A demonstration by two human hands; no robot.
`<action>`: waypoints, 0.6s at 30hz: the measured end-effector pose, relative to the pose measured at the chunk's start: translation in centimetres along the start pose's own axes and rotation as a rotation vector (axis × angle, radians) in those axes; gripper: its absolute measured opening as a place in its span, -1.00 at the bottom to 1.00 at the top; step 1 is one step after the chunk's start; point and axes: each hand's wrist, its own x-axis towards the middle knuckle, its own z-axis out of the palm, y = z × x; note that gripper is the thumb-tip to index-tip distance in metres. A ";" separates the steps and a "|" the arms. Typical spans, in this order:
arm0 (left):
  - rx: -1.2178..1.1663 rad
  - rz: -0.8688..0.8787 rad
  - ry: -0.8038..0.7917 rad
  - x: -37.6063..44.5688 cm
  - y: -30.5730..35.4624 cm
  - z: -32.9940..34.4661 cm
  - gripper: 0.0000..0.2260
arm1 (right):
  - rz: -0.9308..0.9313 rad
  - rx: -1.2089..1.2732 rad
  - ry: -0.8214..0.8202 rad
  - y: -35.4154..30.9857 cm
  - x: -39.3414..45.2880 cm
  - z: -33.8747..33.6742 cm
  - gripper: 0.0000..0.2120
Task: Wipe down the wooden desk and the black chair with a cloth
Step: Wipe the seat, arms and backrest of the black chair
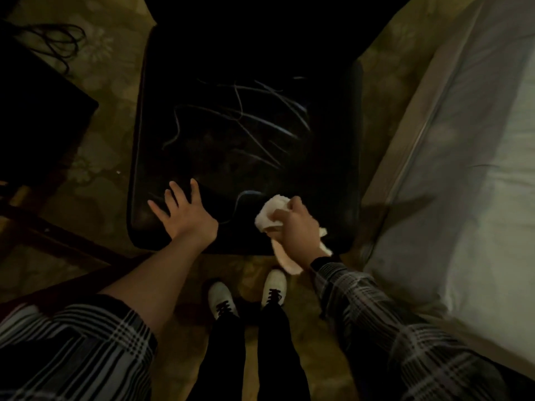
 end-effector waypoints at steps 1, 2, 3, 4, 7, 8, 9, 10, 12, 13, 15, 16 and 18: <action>0.007 0.001 -0.001 -0.1 0.0 -0.2 -0.21 | -0.023 -0.055 -0.016 1.2 0.3 -1.1 -0.69; 0.006 0.000 -0.002 -0.1 -0.1 -0.3 -0.22 | -0.014 -0.077 0.002 2.5 0.7 -1.9 -0.69; 0.001 -0.005 -0.002 -0.1 0.0 -0.3 -0.22 | 0.010 -0.072 0.049 3.7 1.0 -2.5 -0.69; -0.004 -0.009 -0.003 -0.1 0.2 -0.2 -0.22 | 0.045 -0.045 0.109 4.9 1.3 -2.8 -0.69; -0.004 -0.033 -0.008 -0.8 1.0 0.4 -0.20 | 0.253 0.070 0.257 4.8 1.3 -1.5 -0.69; -0.019 -0.045 -0.017 -1.0 1.3 0.6 -0.19 | 0.363 0.122 0.313 3.4 1.3 -0.5 -0.70; -0.033 -0.055 -0.025 -1.1 1.5 0.7 -0.19 | 0.463 0.184 0.349 1.8 1.2 0.6 -0.70; -0.037 -0.060 -0.032 -1.2 1.6 0.7 -0.19 | 0.513 0.236 0.363 0.3 1.1 1.6 -0.70; -0.024 -0.062 -0.046 -1.3 1.6 0.5 -0.20 | 0.439 0.275 0.323 -1.3 0.7 2.7 -0.69; -0.016 -0.063 -0.052 -1.4 1.6 0.4 -0.21 | 0.356 0.281 0.276 -1.0 0.5 2.7 -0.69; -0.009 -0.068 -0.055 -1.4 1.8 0.3 -0.21 | 0.161 0.233 0.162 0.9 0.2 1.2 -0.69; -0.012 -0.074 -0.059 -1.5 2.0 0.3 -0.21 | 0.068 0.169 0.108 2.3 0.2 0.2 -0.69; -0.004 -0.093 -0.073 -1.7 2.5 0.1 -0.22 | -0.001 0.071 0.077 5.4 0.5 -2.0 -0.69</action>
